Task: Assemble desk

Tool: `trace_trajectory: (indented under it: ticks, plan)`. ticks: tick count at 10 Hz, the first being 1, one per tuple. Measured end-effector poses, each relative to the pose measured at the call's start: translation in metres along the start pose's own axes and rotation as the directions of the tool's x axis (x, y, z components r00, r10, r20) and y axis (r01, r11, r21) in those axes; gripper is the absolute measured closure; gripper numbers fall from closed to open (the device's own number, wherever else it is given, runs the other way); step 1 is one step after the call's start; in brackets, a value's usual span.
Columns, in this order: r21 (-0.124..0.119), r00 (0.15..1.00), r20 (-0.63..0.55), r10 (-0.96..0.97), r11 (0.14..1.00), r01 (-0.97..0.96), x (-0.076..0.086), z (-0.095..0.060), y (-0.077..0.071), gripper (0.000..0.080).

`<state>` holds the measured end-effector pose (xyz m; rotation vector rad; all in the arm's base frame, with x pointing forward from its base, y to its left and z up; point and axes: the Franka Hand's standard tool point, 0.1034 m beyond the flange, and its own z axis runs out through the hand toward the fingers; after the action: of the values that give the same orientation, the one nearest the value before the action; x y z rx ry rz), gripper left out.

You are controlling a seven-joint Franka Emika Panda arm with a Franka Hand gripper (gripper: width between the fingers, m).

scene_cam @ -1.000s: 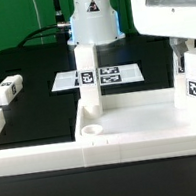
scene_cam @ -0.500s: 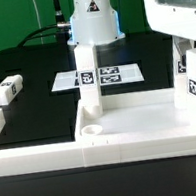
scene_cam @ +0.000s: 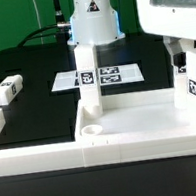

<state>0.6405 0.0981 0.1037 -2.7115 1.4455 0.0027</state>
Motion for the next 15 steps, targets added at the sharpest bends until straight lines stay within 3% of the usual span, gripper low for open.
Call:
trace_trajectory:
  ticks: [5,12,15]
  plan:
    - [-0.015,0.945,-0.009,-0.327,0.945,0.327,-0.0001,0.0001,0.0004,0.015]
    - [-0.027,0.74,-0.003,-0.672,0.74,0.672,-0.0041,0.002,-0.0006,0.015]
    - [-0.04,0.614,0.001,-0.789,0.613,0.789,-0.0029,0.0019,0.0002,0.015]
